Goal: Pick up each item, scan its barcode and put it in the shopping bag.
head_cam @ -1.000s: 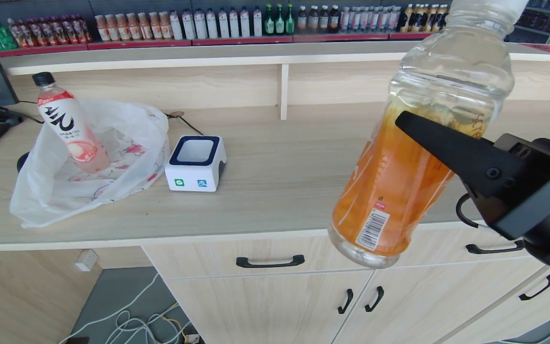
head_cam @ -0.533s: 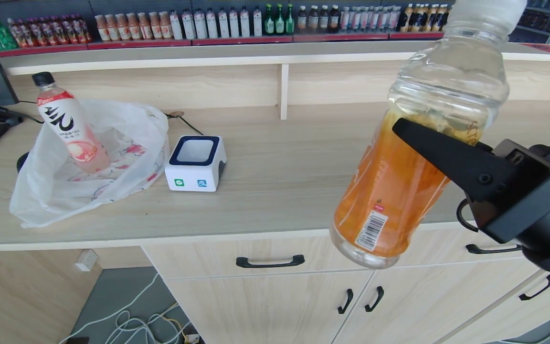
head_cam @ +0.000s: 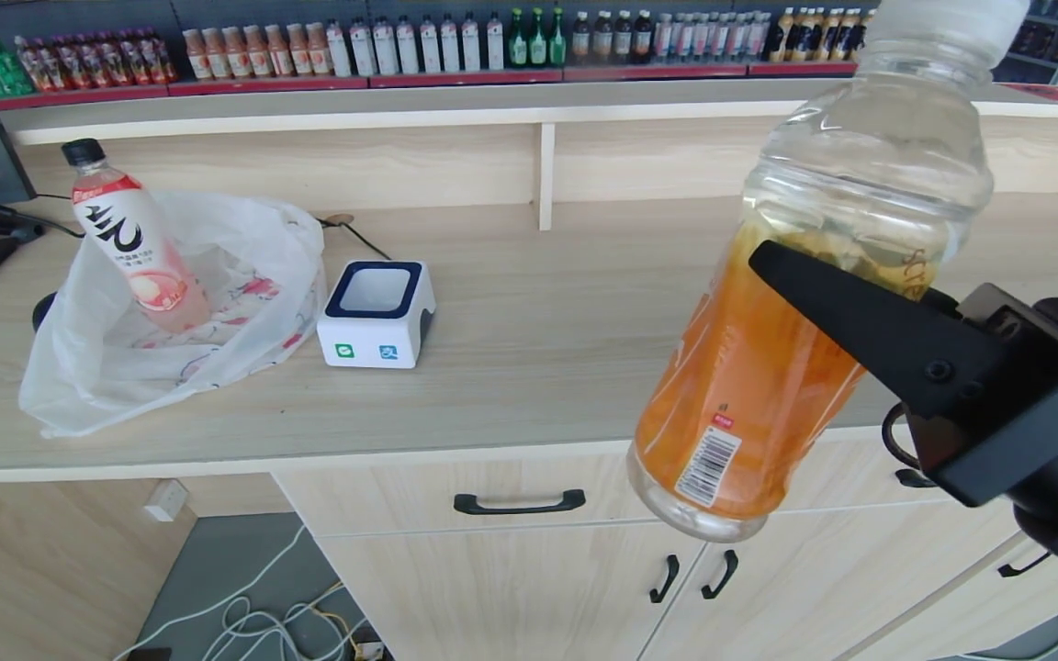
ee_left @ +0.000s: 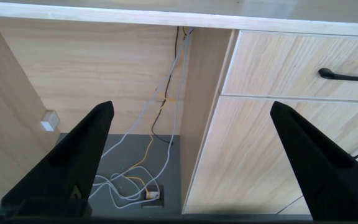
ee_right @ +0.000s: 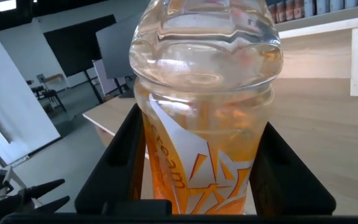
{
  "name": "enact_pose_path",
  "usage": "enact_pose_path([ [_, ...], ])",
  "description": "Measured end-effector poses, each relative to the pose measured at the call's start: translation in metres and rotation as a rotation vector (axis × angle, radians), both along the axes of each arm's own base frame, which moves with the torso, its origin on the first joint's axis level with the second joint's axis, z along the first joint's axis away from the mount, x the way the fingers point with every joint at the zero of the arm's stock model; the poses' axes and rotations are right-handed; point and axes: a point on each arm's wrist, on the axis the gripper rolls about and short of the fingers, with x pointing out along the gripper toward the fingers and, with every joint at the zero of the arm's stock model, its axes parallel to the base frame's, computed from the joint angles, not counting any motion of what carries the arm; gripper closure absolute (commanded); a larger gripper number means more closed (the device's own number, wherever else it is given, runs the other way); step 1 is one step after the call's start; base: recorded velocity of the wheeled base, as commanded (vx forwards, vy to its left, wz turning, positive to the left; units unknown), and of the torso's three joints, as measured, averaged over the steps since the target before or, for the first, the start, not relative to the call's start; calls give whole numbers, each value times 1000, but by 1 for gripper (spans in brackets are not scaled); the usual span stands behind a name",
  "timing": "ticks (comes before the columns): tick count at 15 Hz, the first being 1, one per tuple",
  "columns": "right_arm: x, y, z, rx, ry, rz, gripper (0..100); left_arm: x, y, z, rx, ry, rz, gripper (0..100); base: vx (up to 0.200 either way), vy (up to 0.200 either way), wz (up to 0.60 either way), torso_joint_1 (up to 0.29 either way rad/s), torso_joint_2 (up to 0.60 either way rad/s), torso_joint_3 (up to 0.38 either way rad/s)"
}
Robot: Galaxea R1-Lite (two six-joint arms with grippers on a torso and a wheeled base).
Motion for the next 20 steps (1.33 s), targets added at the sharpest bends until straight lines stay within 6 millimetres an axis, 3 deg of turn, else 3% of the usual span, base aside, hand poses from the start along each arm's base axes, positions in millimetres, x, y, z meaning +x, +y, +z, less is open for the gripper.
enact_pose_path([
  [6, 13, 6, -8, -42, 23, -249, 100, 0, 0, 0, 0, 0, 0, 0, 0, 0, 0, 0, 0, 0],
  [11, 25, 16, -21, -254, -81, -434, 100, 0, 0, 0, 0, 0, 0, 0, 0, 0, 0, 0, 0, 0],
  [20, 55, 34, 0, -195, -57, -814, 100, 0, 0, 0, 14, 2, -2, 0, 0, 0, 0, 0, 0, 0],
])
